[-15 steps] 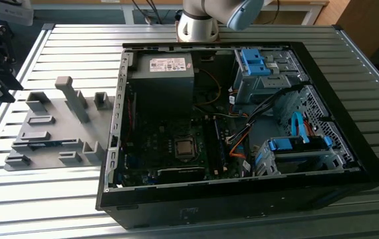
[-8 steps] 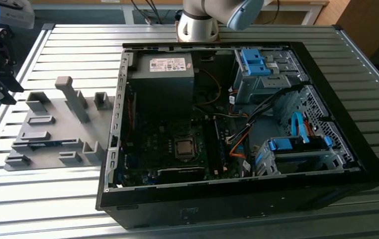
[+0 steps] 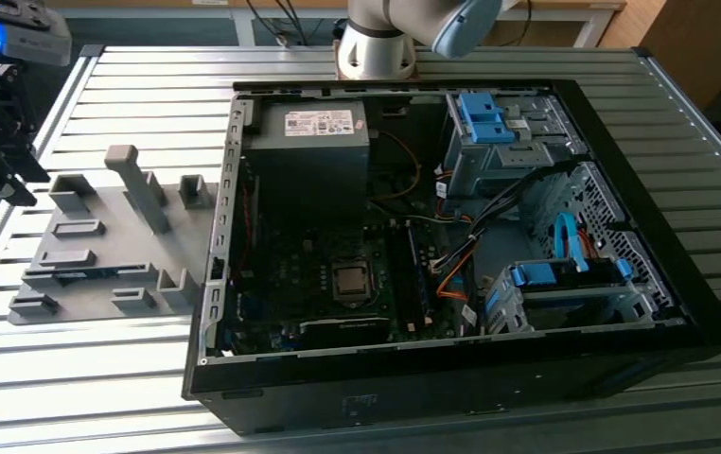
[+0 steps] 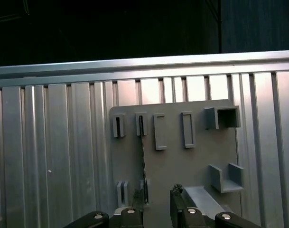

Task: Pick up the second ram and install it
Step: 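Pick up the second ram and move it above second insertion slot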

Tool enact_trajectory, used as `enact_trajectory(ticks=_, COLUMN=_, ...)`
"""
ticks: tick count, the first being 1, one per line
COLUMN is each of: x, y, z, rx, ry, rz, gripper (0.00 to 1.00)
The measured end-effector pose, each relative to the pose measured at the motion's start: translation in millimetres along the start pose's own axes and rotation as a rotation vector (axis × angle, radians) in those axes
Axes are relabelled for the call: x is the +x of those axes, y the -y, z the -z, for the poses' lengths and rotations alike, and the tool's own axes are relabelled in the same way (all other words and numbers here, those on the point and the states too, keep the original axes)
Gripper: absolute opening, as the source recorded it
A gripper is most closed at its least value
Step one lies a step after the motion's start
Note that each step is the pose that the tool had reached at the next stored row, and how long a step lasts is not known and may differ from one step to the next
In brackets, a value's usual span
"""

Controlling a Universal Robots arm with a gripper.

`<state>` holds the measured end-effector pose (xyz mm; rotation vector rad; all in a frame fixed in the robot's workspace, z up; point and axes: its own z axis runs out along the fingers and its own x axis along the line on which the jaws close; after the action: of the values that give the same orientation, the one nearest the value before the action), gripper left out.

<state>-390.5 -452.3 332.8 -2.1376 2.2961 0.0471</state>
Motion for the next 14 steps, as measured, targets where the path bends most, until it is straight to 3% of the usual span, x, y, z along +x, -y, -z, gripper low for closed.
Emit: enact_trajectory(ticks=14, x=1.7, y=0.3, z=-15.9, rx=0.0023, ry=0.0000, rz=0.009, gripper=0.36)
